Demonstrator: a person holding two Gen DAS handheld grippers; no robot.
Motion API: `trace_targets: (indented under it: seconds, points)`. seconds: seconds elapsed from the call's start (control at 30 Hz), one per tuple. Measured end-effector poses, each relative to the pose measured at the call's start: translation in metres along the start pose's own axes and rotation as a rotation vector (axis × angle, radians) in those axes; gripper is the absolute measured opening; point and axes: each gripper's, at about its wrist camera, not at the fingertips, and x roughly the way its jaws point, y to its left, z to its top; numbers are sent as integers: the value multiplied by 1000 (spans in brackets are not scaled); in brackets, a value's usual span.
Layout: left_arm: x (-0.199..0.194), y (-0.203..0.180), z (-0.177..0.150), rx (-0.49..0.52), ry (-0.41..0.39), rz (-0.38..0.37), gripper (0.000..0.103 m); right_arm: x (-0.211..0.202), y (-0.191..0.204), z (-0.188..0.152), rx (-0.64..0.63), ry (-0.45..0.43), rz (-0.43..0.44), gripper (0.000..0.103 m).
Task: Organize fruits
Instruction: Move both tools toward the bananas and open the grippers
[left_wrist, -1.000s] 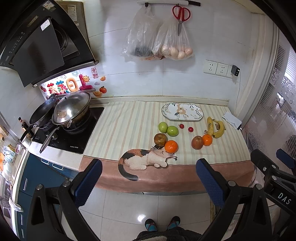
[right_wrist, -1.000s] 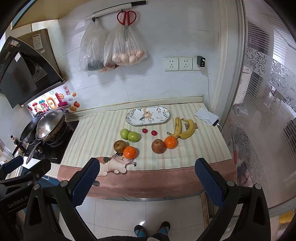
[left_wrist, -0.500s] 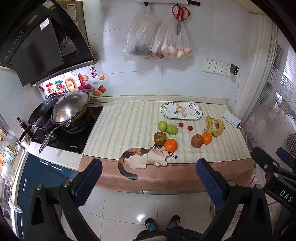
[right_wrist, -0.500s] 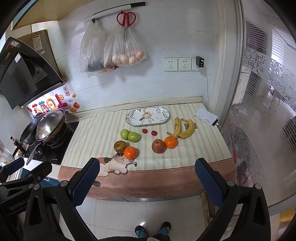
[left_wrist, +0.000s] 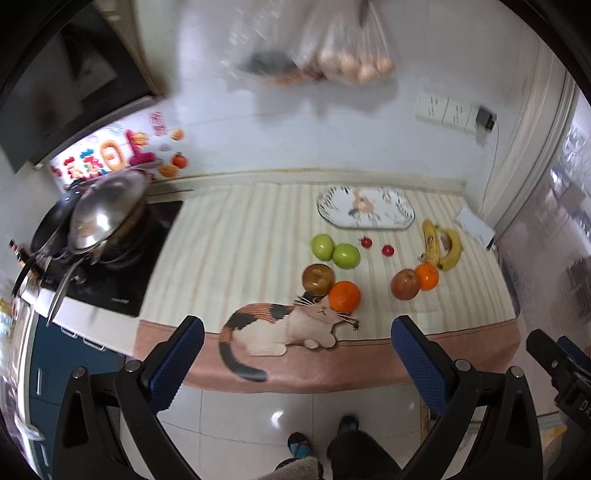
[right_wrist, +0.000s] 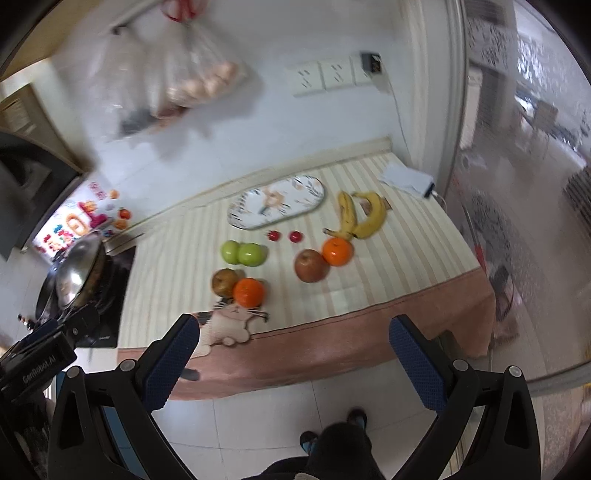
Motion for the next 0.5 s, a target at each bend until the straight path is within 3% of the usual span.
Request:
trace_targets:
  seconds: [0.27, 0.5]
  points:
    - [91, -79, 61, 120, 90, -1, 103, 98, -63, 77, 100, 51, -14, 103]
    - [194, -164, 114, 188, 194, 25, 103, 212, -134, 161, 140, 136, -20, 103]
